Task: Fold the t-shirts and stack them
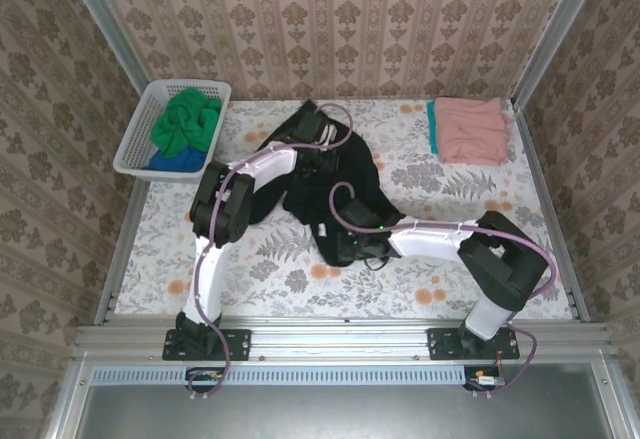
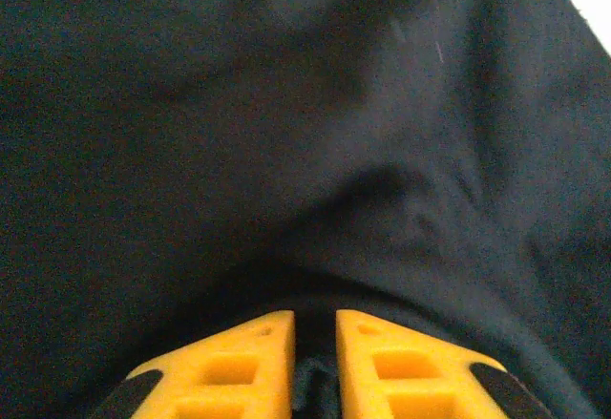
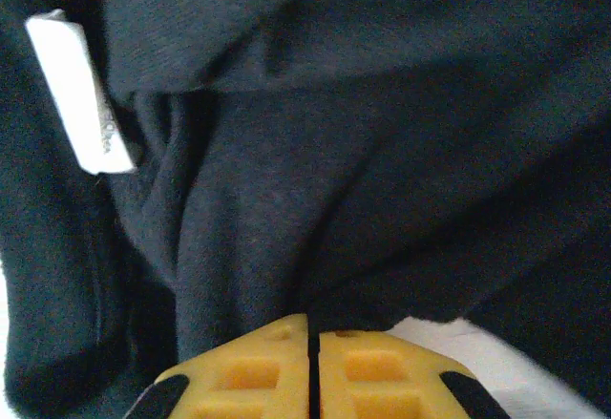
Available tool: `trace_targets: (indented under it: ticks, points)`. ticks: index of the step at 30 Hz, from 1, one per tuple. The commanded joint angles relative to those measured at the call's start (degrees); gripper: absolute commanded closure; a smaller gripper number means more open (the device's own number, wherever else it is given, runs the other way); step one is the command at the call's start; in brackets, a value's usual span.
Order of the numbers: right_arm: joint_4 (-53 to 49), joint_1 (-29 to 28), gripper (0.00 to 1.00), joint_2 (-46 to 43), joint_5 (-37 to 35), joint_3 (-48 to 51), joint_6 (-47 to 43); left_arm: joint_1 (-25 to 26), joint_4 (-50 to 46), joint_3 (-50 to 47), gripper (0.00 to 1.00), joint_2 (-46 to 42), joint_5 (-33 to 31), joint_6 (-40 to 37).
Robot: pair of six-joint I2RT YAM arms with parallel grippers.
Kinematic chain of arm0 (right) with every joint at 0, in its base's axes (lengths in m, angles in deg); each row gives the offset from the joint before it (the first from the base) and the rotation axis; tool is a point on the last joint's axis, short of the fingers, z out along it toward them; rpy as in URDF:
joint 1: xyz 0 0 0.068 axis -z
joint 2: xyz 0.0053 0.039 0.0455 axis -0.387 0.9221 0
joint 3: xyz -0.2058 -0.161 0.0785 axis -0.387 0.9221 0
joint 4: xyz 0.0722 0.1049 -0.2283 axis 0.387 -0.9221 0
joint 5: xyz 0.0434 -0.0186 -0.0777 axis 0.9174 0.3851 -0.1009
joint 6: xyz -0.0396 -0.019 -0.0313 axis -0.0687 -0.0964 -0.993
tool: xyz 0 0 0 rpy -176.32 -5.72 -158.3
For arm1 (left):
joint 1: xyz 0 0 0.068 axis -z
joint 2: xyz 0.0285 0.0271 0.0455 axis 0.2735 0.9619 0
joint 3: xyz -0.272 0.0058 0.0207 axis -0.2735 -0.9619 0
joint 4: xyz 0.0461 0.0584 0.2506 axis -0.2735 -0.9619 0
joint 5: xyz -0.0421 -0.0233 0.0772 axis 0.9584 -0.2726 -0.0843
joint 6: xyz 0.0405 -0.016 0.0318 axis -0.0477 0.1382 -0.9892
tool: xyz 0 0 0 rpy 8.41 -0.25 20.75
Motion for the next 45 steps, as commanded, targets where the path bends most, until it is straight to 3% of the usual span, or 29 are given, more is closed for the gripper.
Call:
trace_targets:
  ticks: [1,2,5,9,13,17,22,24,25,27,31,34,38,41,45]
  points:
    - [1.8,-0.5,0.8,-2.1,2.1,-2.8,2.4,-2.4,-6.8,-0.4,0.65,-9.4,-1.5,-5.3]
    - [0.0,0.1,0.74,-4.1,1.5,-2.9,1.4,-3.5,-6.5,-3.7,0.52,-13.3,-2.4,-5.3]
    - [-5.2,3.5,0.59,-10.0,-1.2,-2.2,-2.0,-5.4,-5.1,-15.0,0.29,-24.5,-5.5,-4.4]
    - [-7.5,14.1,0.52,-13.9,-2.1,-0.4,-6.4,-6.2,-5.3,-30.1,0.24,-37.4,-11.0,-1.5]
    - [-9.2,22.9,0.45,-8.3,-3.1,-6.9,-12.5,5.3,-2.9,-43.7,0.18,-46.9,-16.6,4.7]
    - [-12.8,26.1,0.36,6.5,-1.5,-21.8,-19.2,14.7,1.3,-52.5,0.12,-47.1,-18.9,12.8]
    - [-17.0,26.9,0.38,21.9,4.5,-36.7,-21.7,17.8,5.8,-56.1,0.11,-42.4,-18.3,17.6]
    - [-15.9,26.9,0.43,23.9,7.9,-37.6,-20.9,18.0,7.4,-56.2,0.15,-40.6,-18.0,18.2]
    - [-15.4,26.8,0.49,24.1,8.7,-37.3,-20.5,17.9,7.4,-55.9,0.24,-39.6,-17.9,18.1]
    - [-14.8,26.8,0.68,23.3,9.2,-35.6,-20.1,17.6,7.1,-55.0,0.54,-38.7,-17.6,17.4]
    - [-13.8,27.7,0.97,15.8,5.4,-27.4,-18.8,15.3,4.9,-52.8,0.84,-40.6,-16.6,13.6]
    - [-12.8,29.8,1.0,3.8,1.5,-17.5,-16.9,13.1,1.7,-48.6,1.0,-44.3,-16.1,9.8]
    - [-16.5,30.9,1.0,-19.4,-5.8,-7.5,-15.1,12.3,-3.9,-39.4,1.0,-48.8,-15.5,3.7]
    - [-21.6,30.3,1.0,-34.8,-6.9,-5.6,-13.7,10.6,-6.3,-35.2,1.0,-53.2,-15.1,0.7]
    - [-22.1,26.0,1.0,-42.4,-5.9,-5.6,-11.8,1.4,-6.0,-36.5,1.0,-57.2,-10.6,-0.4]
